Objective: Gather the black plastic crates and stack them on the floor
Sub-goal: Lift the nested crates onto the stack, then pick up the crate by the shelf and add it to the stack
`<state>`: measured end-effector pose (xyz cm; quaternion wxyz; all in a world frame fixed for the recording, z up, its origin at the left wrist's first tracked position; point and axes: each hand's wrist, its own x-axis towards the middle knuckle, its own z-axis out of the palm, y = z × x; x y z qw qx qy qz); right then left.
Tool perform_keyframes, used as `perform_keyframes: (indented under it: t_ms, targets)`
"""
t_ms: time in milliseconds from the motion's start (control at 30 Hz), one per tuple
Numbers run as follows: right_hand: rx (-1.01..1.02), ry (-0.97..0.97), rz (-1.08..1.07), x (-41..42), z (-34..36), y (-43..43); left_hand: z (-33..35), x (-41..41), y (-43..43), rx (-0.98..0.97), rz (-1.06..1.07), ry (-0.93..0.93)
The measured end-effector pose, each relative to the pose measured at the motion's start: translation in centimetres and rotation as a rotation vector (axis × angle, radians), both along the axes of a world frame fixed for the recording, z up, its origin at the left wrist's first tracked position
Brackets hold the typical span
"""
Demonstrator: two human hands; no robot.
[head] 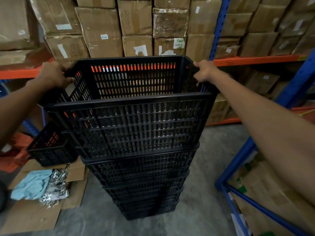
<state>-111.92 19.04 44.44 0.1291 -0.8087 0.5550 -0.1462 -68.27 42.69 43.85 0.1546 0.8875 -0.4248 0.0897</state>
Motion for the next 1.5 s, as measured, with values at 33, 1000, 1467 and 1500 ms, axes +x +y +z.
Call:
perform_keyframes:
  t_ms: [33, 1000, 1467, 1500]
  targets:
    - [0.015, -0.010, -0.001, -0.2, -0.1, -0.1, 0.0, -0.6, 0.1, -0.005, -0.010, -0.009]
    - [-0.074, 0.398, 0.159, -0.2, -1.0, 3.4, -2.0, -2.1, 1.3, 0.282, -0.145, -0.082]
    - [-0.074, 0.217, 0.385, 20.8, 8.6, 7.1, 3.8, 2.7, 5.6, -0.033, -0.186, 0.314]
    - [-0.079, 0.207, 0.430, 23.7, 9.4, 8.3, 4.1, 4.0, 6.5, -0.035, -0.180, 0.313]
